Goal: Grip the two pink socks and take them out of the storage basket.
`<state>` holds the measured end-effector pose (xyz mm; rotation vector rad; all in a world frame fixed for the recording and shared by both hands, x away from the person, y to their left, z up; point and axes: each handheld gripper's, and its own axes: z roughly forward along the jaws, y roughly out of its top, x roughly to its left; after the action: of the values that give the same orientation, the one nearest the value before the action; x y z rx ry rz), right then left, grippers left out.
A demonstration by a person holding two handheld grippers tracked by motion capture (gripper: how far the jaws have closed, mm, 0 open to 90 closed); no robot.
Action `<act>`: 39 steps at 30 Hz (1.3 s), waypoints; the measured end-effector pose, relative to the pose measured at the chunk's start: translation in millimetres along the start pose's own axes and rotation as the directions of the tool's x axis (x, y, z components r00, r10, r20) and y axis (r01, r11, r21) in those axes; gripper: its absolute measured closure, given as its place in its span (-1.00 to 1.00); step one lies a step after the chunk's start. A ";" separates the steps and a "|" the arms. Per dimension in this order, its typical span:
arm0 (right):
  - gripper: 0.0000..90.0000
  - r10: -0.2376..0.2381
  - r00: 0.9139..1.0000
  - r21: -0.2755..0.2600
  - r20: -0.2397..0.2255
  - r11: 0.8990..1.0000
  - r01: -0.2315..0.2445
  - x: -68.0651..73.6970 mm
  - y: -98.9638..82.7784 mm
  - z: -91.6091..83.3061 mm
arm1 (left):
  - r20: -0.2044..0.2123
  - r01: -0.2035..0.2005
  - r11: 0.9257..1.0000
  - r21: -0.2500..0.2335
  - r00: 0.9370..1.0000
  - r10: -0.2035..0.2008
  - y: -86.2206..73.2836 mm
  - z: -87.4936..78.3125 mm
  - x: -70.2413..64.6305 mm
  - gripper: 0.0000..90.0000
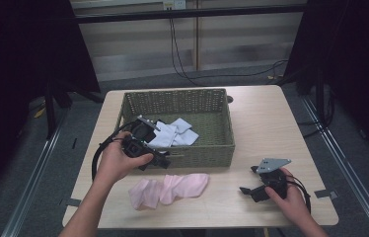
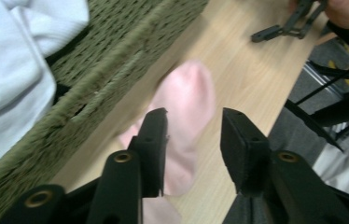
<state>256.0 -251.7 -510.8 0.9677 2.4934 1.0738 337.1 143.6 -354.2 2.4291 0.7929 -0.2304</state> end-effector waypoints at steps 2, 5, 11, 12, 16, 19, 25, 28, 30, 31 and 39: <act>-0.77 0.000 1.000 0.000 0.000 1.000 0.000 0.0 0.0 0.0 | -0.023 -0.011 1.000 -0.006 1.000 0.011 -1.6 -0.3 1.2 0.15; -0.77 0.000 1.000 0.001 0.000 1.000 0.000 0.2 0.0 -0.1 | -0.054 -0.037 0.999 -0.011 0.998 0.037 -5.9 1.2 3.2 0.05; -0.77 -0.001 1.000 0.000 0.000 1.000 0.001 0.1 0.0 -0.1 | -0.078 -0.061 0.998 -0.029 0.995 0.059 -13.9 2.0 5.8 -0.04; -0.77 -0.001 1.000 0.000 0.000 1.000 0.001 0.1 0.0 -0.1 | -0.075 -0.059 0.998 -0.033 0.996 0.056 -15.7 2.2 6.4 -0.04; -0.77 0.000 1.000 0.001 0.000 1.000 0.000 0.1 0.0 0.0 | -0.082 -0.067 0.997 -0.034 0.995 0.064 -22.4 2.3 7.4 -0.06; -0.77 0.000 1.000 0.000 0.000 1.000 0.000 0.1 0.0 -0.1 | -0.084 -0.069 0.997 -0.035 0.994 0.066 -28.6 0.9 9.6 -0.06; -0.77 0.000 1.000 0.000 0.000 1.000 0.000 0.2 0.0 0.0 | -0.085 -0.070 0.997 -0.044 0.994 0.066 -38.2 -2.0 15.4 -0.07; -0.77 0.000 1.000 0.000 0.000 1.000 0.000 0.1 0.0 -0.1 | -0.087 -0.060 0.997 -0.051 0.995 0.055 -41.8 -2.8 17.5 -0.07; -0.77 0.000 1.000 0.000 0.000 1.000 0.000 0.2 0.0 0.0 | -0.085 -0.050 0.997 -0.062 0.995 0.045 -45.3 -3.1 19.3 -0.08; -0.77 0.000 1.000 0.001 0.000 1.000 0.000 0.2 0.0 -0.1 | -0.088 -0.048 0.997 -0.062 0.995 0.043 -48.4 -3.6 21.3 -0.08; -0.77 0.000 1.000 0.001 0.000 1.000 0.000 0.1 0.0 -0.1 | -0.096 -0.046 0.997 -0.060 0.995 0.040 -59.0 -2.1 27.3 -0.09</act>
<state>255.9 -251.7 -510.8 0.9674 2.4941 1.0732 324.6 197.3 -388.8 2.4102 0.7760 -0.0729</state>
